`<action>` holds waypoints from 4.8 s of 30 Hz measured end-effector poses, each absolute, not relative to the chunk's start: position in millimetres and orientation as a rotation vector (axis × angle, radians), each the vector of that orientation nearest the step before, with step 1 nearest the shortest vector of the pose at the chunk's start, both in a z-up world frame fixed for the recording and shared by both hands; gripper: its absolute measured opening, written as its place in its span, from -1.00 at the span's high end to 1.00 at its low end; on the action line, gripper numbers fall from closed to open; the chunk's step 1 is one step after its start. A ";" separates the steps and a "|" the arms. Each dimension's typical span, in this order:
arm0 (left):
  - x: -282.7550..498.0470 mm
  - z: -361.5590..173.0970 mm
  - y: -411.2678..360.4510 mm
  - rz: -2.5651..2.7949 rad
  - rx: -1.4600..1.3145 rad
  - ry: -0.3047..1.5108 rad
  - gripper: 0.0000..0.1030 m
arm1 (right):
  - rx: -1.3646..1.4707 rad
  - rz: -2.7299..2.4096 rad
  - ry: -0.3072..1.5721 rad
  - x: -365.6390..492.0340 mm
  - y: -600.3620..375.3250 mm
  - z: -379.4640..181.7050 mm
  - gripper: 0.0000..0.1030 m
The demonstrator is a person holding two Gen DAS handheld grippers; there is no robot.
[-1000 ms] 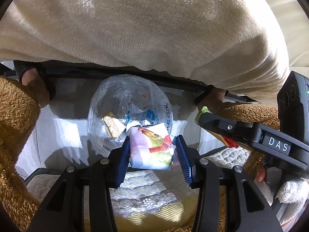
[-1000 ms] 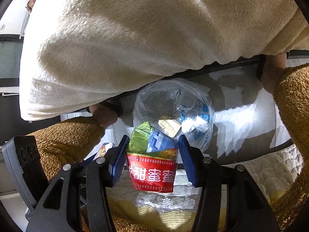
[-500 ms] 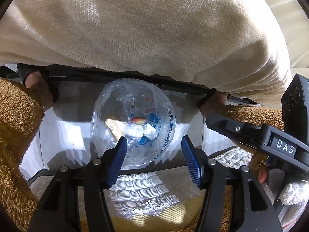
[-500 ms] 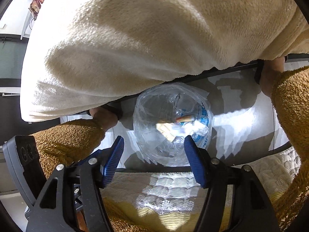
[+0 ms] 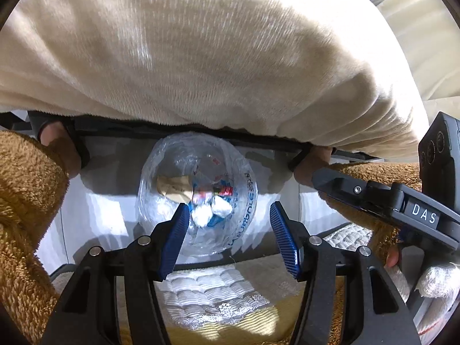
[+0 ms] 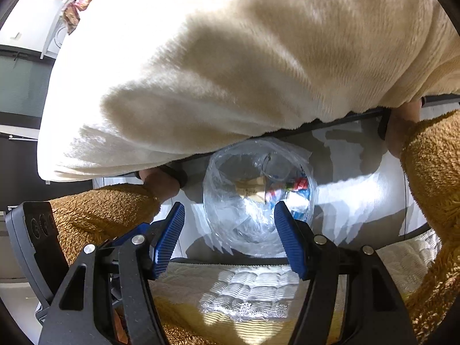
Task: Collect trash
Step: 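Raise both tools back toward the boxes and carton on the bed, then grasp the white milk carton with the right tool while the left tool grasps the brown chocolate bag, then carry the carton with the right tool down to the bin while the left tool carries the chocolate bag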
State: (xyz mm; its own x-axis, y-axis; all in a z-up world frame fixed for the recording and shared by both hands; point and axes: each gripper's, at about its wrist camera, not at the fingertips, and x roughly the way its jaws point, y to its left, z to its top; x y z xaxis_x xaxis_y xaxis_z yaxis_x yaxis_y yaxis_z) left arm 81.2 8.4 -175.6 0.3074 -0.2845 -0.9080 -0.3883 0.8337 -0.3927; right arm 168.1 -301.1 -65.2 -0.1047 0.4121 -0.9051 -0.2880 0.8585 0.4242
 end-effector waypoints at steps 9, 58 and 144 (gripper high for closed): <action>61.3 -133.1 9.3 0.057 -0.533 1.087 -0.11 | 0.110 0.666 1.364 154.7 -316.3 -22.1 -0.25; 233.0 -33.2 169.2 0.136 -0.267 0.747 -0.11 | 0.003 0.869 0.876 347.3 -156.4 62.1 -0.25; 125.6 27.8 100.5 0.076 -0.217 0.539 0.49 | 0.030 0.849 0.718 242.3 -267.8 120.3 0.29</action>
